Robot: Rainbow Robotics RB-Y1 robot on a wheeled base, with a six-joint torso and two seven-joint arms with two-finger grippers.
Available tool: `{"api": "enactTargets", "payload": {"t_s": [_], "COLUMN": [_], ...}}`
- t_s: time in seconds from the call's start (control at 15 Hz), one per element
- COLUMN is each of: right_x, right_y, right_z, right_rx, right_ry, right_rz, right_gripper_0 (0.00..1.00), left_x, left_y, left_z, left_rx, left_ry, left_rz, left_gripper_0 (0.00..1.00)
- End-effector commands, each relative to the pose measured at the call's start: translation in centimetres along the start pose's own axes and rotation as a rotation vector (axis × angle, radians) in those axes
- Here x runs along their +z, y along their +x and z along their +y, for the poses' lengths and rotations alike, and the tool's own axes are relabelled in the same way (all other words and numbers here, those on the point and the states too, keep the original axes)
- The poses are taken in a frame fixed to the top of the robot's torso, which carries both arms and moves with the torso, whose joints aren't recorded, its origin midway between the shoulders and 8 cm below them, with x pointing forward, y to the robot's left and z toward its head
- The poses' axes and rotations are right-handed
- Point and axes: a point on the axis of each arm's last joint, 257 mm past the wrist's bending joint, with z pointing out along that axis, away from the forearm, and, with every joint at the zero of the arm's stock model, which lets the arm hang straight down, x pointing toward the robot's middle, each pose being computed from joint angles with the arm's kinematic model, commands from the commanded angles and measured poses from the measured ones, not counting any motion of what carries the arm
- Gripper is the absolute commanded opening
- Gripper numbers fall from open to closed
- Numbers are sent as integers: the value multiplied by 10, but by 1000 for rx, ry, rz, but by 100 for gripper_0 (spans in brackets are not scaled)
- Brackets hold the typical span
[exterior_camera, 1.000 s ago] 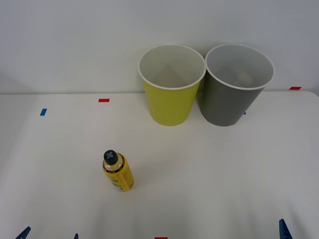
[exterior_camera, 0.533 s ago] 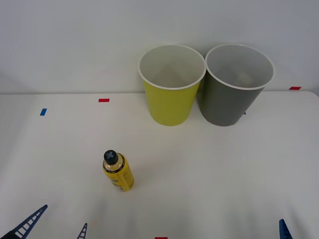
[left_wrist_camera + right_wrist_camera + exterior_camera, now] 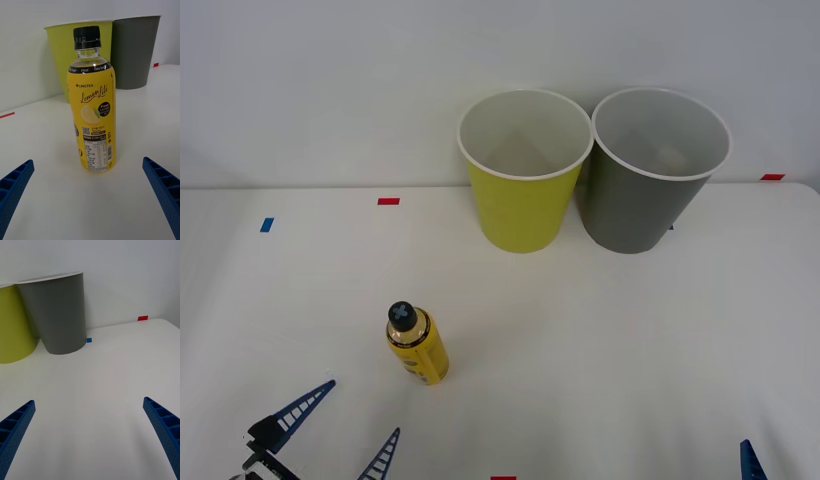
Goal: Put cans in the gray bin and PET bottles in the light green bin.
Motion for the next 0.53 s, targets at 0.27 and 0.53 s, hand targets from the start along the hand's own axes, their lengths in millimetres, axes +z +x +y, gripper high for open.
{"api": "enactTargets", "payload": {"t_s": [0.27, 0.53], "right_x": [0, 0], "right_y": [0, 0], "right_z": [0, 0], "right_rx": [0, 0], "right_ry": [0, 0], "right_rz": [0, 0], "right_gripper_0": [100, 100], "left_x": [36, 55], "left_y": [-7, -17], "left_z": [8, -2], "left_rx": [-2, -31], "left_ry": [36, 75], "left_rz": [-15, -50], "left_gripper_0": [100, 100]}}
